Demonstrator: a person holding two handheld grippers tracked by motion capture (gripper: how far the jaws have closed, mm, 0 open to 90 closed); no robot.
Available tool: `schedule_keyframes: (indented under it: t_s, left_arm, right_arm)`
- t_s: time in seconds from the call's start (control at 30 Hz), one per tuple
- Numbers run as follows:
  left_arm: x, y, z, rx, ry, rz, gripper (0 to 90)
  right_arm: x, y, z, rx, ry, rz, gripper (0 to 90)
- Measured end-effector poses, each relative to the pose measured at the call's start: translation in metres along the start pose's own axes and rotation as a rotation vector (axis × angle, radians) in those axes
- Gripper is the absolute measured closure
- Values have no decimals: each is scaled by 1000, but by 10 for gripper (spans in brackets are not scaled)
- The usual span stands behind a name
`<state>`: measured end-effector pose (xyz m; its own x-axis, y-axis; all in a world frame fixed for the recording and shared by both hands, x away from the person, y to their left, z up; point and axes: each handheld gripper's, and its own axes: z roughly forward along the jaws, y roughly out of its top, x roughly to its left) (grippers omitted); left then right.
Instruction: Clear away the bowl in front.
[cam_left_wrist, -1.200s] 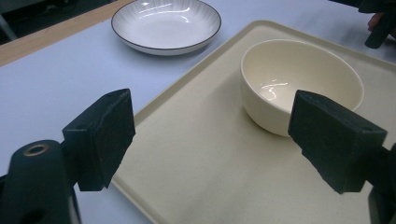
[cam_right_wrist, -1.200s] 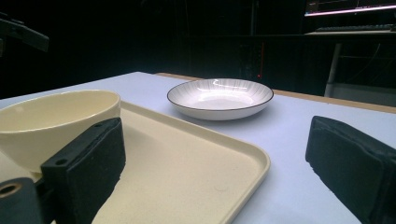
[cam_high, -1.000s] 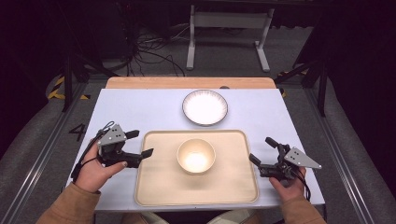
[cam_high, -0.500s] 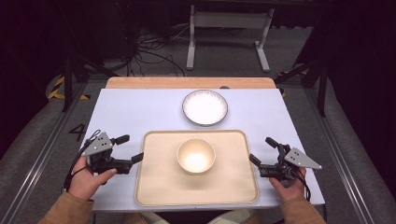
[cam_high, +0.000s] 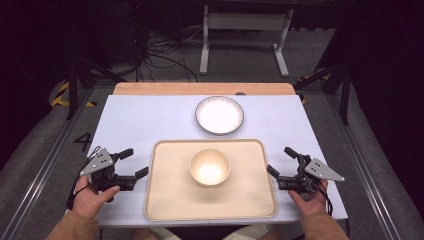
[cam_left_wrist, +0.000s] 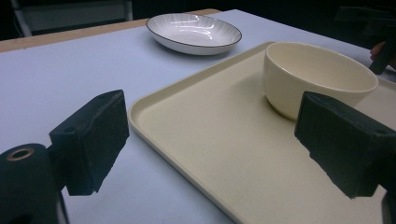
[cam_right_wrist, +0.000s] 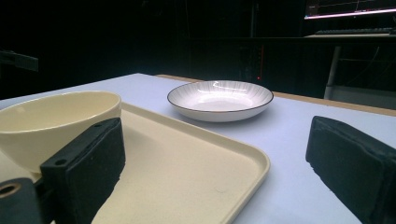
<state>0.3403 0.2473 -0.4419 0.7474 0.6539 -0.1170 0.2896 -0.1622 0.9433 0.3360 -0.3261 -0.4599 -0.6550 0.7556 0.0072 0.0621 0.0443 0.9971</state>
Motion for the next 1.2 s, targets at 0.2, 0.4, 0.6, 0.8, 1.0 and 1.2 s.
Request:
schedule_keyframes:
  t_s: [0.2,0.4,0.6,0.8,1.0,1.2]
  left_arm:
    - [0,-9,0,-12,17,-11,109]
    - [-1,-17,0,-11,37,-11,107]
    - [0,-23,-1,-17,47,-19,107]
    - [-1,-27,-1,-15,46,-11,97]
    - [0,-28,-1,-18,48,-18,91]
    - [0,-29,-1,-15,44,-8,44]
  right_arm:
    - [0,0,0,0,0,-1,50]
    - [0,0,0,-2,1,0,50]
    - [0,0,0,-2,1,-1,50]
    - [0,0,0,0,1,-3,50]
    - [0,0,0,-1,1,-3,50]
    - [0,0,0,-2,3,-5,50]
